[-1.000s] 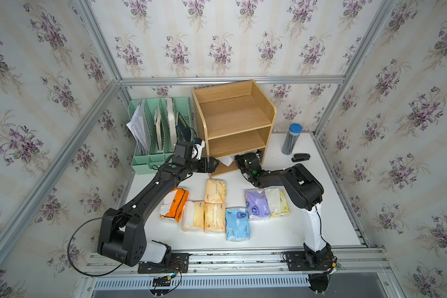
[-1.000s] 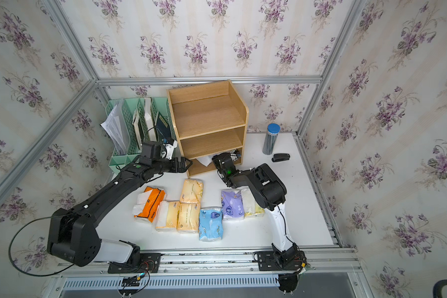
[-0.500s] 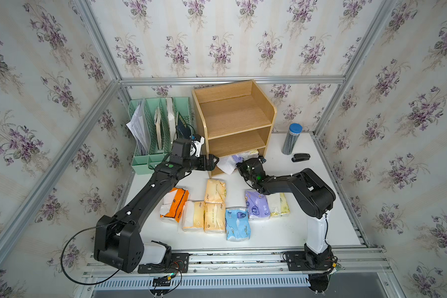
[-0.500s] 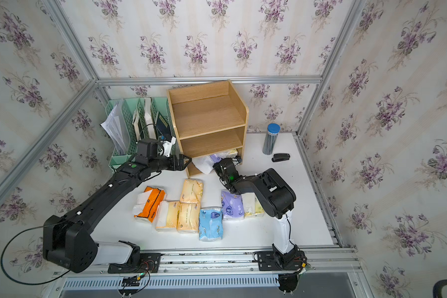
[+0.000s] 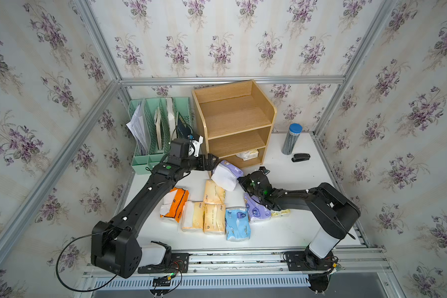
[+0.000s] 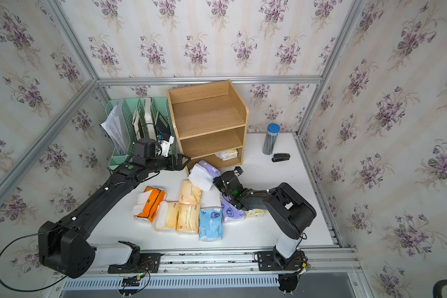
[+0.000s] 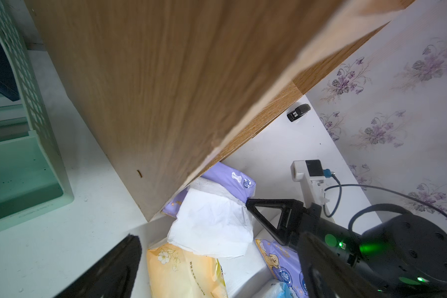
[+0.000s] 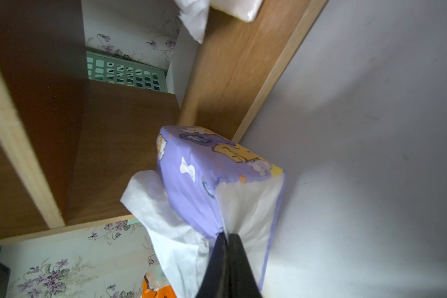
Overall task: Remove the tissue boxes from the shelf
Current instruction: Place the box of tissues at the center of the board.
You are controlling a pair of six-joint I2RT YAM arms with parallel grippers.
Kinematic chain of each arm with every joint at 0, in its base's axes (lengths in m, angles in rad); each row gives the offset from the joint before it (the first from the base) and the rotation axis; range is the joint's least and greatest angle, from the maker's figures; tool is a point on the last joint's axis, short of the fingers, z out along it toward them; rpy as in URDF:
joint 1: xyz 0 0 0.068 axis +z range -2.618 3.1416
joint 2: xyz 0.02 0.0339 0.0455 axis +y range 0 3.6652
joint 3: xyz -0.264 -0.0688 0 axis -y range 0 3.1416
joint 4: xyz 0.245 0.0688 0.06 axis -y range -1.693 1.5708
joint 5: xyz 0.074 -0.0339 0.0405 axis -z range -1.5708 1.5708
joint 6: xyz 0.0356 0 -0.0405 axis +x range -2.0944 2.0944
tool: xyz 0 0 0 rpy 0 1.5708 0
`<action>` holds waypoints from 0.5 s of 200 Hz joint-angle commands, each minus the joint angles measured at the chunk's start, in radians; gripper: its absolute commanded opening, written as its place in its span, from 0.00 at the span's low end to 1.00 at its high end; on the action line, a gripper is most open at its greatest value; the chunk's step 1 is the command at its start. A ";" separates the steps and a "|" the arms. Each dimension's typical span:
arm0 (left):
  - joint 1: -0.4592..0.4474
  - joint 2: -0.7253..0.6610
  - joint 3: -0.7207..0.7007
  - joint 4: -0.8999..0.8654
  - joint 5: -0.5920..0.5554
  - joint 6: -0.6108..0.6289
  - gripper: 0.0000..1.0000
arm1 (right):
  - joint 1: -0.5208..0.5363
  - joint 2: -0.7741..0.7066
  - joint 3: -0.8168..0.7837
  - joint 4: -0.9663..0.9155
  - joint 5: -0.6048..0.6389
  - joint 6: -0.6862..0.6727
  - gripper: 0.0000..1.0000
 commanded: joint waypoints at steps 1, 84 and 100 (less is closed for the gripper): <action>-0.002 -0.005 0.011 -0.008 -0.012 0.000 0.99 | 0.013 -0.069 0.009 -0.156 0.062 -0.089 0.14; -0.020 0.003 0.012 -0.002 -0.036 -0.015 0.99 | -0.097 0.004 0.258 -0.399 0.089 -0.328 0.36; -0.027 0.011 0.017 -0.007 -0.044 -0.013 0.99 | -0.121 0.066 0.305 -0.400 0.063 -0.362 0.36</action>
